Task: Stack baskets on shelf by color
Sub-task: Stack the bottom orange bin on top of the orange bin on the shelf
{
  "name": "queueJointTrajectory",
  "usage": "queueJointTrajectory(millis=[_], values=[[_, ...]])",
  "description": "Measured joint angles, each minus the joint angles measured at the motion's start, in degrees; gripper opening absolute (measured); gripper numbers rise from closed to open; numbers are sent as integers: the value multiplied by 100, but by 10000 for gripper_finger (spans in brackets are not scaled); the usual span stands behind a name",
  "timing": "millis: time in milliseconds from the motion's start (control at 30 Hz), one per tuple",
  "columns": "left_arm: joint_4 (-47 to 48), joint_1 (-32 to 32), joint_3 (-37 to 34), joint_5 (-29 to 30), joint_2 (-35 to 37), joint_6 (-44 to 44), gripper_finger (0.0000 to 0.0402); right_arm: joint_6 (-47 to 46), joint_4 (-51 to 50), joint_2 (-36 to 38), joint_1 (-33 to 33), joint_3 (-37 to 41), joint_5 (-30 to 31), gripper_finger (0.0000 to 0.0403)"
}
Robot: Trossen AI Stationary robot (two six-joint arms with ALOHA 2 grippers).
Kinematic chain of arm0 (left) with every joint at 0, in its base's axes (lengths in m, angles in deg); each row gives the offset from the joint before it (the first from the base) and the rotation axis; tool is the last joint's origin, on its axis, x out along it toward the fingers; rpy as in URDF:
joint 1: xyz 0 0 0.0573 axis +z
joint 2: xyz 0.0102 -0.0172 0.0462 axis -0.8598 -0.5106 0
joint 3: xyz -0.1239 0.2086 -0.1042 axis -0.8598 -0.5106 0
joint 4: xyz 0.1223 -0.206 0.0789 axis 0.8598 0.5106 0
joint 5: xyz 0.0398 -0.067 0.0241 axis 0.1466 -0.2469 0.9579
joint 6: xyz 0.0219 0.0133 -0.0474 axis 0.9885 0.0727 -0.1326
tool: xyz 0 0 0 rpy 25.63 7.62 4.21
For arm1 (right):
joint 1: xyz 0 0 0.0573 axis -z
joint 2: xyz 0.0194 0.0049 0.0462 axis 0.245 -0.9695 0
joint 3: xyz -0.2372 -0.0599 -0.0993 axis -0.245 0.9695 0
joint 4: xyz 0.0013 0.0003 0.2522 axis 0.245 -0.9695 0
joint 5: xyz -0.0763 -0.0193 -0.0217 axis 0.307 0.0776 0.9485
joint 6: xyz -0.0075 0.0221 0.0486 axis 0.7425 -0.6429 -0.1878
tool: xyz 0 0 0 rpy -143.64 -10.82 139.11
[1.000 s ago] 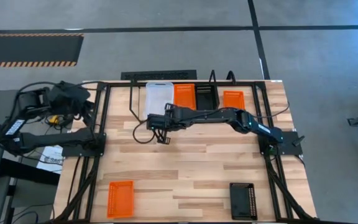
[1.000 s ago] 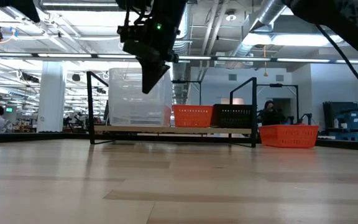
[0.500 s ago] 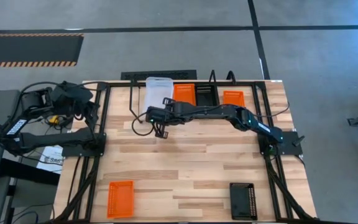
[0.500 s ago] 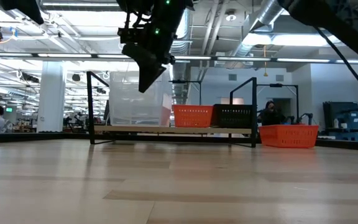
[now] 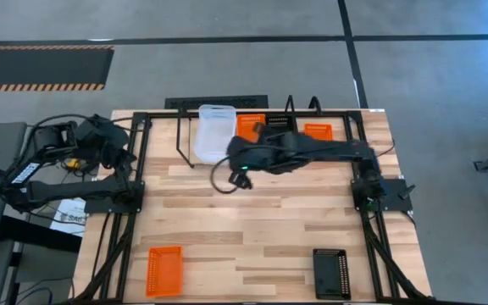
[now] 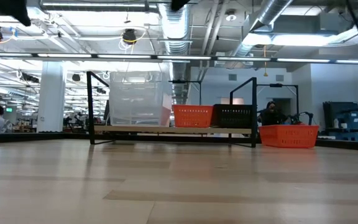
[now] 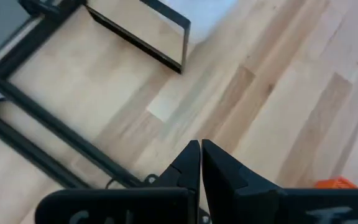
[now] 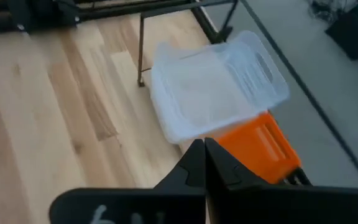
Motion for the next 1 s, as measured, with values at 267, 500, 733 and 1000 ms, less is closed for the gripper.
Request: queueJointTrajectory(millis=[267, 500, 733, 1000], values=[[-157, -259, -1148, -448, 517, -574, 0, -953, -815, 775, -150, 4, 13, 12], [-1576, -965, -1754, -846, 703, -1049, 0, -1005, -953, 950, -143, 2, 4, 12], [-2648, -2496, -1759, -325, 146, -1483, 0, -961, -1072, 938, -54, 33, 0, 12], [-2633, -5041, -1763, 1036, -960, -2556, 0, -930, -1356, 931, 12, 42, 0, 12]])
